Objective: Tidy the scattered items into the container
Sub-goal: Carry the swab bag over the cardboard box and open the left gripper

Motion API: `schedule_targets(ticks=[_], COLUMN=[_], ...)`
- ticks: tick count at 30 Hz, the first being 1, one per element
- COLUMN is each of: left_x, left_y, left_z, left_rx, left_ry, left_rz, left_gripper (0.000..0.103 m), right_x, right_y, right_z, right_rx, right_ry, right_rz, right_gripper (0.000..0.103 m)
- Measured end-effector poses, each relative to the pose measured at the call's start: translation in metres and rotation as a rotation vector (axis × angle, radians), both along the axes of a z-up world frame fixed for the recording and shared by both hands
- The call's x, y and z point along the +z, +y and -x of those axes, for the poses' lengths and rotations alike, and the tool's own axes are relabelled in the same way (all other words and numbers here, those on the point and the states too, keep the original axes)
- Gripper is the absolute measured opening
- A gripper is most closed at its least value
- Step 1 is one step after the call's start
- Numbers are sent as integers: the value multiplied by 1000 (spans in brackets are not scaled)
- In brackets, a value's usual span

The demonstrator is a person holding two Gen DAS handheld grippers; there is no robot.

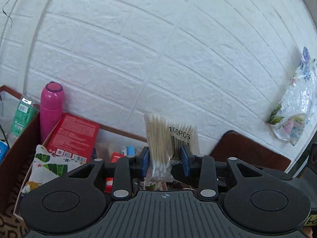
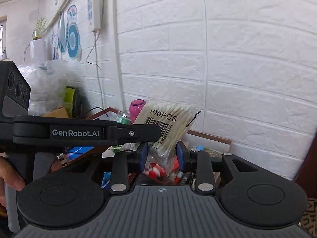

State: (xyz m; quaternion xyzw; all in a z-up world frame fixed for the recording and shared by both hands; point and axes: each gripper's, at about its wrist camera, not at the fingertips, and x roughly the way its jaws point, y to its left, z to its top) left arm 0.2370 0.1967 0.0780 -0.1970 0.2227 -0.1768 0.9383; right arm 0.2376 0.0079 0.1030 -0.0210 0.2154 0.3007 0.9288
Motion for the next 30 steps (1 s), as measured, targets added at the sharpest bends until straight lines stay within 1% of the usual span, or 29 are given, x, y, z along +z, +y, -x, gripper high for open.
schedule_targets(ticks=[4,6,7,8,9,10,11,12,13,14,16,17,18,19,20,21,23,24,26,30], left_x=[-16,-25,-31,-37,-44,-51,-58,-64,-67,-69,-68,-67,-66,-65,-63,-61,-56,-53,-47,-34], left_y=[12,18,21,23,25,27,29,31,34,36,40,39,38,36,33,29,18,14,9,0], left_z=[-38,-55,-63,-72,-80,-88,-94,-96,-95,-92,-86,-83,-80,-77,-74,-71,-64,-59,-48,-20], left_rx=[18,25,27,25,25,32,46,76,114,130,118,116,117,115,112,110,131,136,135,140], left_ry=[32,44,52,62,81,113,155,190,209,201,172,169,171,174,175,178,194,194,192,172], left_rz=[0,13,22,30,36,43,47,43,35,28,9,-3,-15,-30,-48,-76,-168,-201,-227,-231], left_gripper=[32,34,38,51,52,65,83,89,94,97,102,103,103,103,103,103,103,103,103,103], right_x=[-19,-28,-32,-37,-44,-51,-59,-67,-73,-77,-79,-79,-78,-76,-74,-72,-67,-64,-60,-46], right_y=[11,17,21,24,28,31,35,36,35,32,23,19,15,12,9,7,4,3,3,-3], right_z=[-36,-51,-57,-63,-70,-77,-82,-86,-86,-84,-82,-81,-80,-79,-79,-77,-74,-70,-59,-31], right_rx=[3,-1,-3,-7,-10,-16,-19,-25,-40,-54,-63,-75,-91,-109,-125,-135,-146,-149,-143,-135], right_ry=[27,31,31,33,35,40,46,60,63,59,71,73,75,77,83,93,115,124,121,80], right_rz=[-19,-23,-24,-22,-13,2,23,47,61,62,48,37,30,25,20,15,7,12,42,73], right_gripper=[35,35,35,36,38,38,49,68,72,71,71,72,79,83,92,95,96,99,99,99])
